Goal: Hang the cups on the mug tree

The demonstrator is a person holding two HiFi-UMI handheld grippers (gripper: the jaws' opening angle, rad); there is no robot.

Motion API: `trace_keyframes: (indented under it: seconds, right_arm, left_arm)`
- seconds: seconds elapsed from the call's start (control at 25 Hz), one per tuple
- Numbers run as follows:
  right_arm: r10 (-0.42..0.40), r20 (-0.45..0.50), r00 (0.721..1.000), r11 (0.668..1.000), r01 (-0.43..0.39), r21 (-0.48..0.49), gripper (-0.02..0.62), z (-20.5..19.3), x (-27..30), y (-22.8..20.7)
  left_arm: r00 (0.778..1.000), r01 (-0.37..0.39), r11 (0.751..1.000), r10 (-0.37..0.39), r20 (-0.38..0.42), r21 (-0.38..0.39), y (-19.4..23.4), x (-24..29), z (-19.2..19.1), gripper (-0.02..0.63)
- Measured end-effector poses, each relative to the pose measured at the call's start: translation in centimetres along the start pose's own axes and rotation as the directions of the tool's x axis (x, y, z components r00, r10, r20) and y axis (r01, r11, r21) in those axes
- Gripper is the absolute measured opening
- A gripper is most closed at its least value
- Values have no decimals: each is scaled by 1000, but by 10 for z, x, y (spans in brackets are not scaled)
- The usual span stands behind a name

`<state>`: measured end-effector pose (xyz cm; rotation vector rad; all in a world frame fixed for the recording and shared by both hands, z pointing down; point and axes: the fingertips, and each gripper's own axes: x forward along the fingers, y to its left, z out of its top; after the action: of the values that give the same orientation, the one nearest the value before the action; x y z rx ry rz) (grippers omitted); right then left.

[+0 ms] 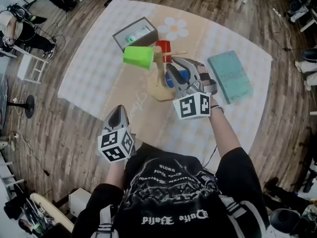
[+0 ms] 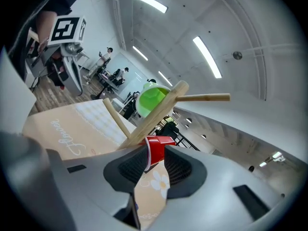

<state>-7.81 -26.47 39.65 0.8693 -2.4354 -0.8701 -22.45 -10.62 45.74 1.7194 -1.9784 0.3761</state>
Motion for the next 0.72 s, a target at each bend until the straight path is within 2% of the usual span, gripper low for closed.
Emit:
trace_keyframes:
  seconds: [0.2,0.32,0.52,0.72]
  right_arm:
    - [-2,12,1000,993,0,120,140,10,-16,-2]
    - [-3,4,1000,985,2,173,155,14,-34,-5]
    - [-43,-14,999,971,45,233,156,22,-63,-7]
    - [-104,-71,992,943,121,311,156,15,-96,-10]
  left_arm:
    - [999,49,999,-49,22,-2,-7,-8,-1,20]
    - [990,125,992,-124,59,0,-23,-11,3,20]
    - [954,269,963,-269,130,16,-46,-21,13,20]
    - [909,370,927,-374,185,58,-65,-29,21,21]
